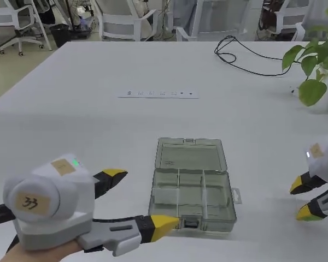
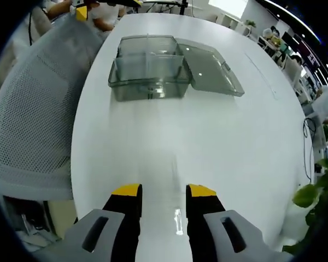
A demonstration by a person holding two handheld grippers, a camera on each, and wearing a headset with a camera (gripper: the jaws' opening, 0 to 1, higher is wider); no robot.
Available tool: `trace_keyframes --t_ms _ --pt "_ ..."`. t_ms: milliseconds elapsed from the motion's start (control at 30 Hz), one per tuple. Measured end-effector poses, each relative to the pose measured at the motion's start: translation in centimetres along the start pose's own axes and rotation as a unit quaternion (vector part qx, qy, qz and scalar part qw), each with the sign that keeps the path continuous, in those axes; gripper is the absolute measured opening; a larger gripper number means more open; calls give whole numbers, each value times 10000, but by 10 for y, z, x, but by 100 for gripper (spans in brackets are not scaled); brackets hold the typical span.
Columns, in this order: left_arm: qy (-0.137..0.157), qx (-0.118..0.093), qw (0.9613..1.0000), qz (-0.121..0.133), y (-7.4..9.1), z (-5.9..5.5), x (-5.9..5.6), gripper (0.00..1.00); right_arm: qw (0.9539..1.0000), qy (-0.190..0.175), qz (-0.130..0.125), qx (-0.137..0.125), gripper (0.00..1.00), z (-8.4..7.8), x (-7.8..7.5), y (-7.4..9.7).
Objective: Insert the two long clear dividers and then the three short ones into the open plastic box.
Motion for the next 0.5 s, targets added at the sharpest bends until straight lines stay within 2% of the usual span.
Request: trace_keyframes --t_ms 100,233,367,433,500 --pt "-13 -42 10000 -8 -1 2 -1 77 9995 53 -243 -197 32 16 -4 11" --pt "-27 12 10000 -18 -4 1 -3 74 9981 160 -419 -430 32 36 -4 21" --pt "4 16 10000 -89 -5 2 -6 71 9959 330 -559 -632 32 55 -2 26" --pt "46 -3 9999 -115 -6 3 -8 70 9946 391 -615 -743 32 59 -4 22" --pt "74 -6 9999 -112 -8 3 -9 69 9928 455 -657 -888 32 70 -3 24"
Point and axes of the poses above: the centre of the closed fingertips' face, and the gripper's own axes: y roughly backward along the fingers, x roughly to its left, z roughly out of its top, the point moved 1 cm from there along y, roughly backward along the fingers
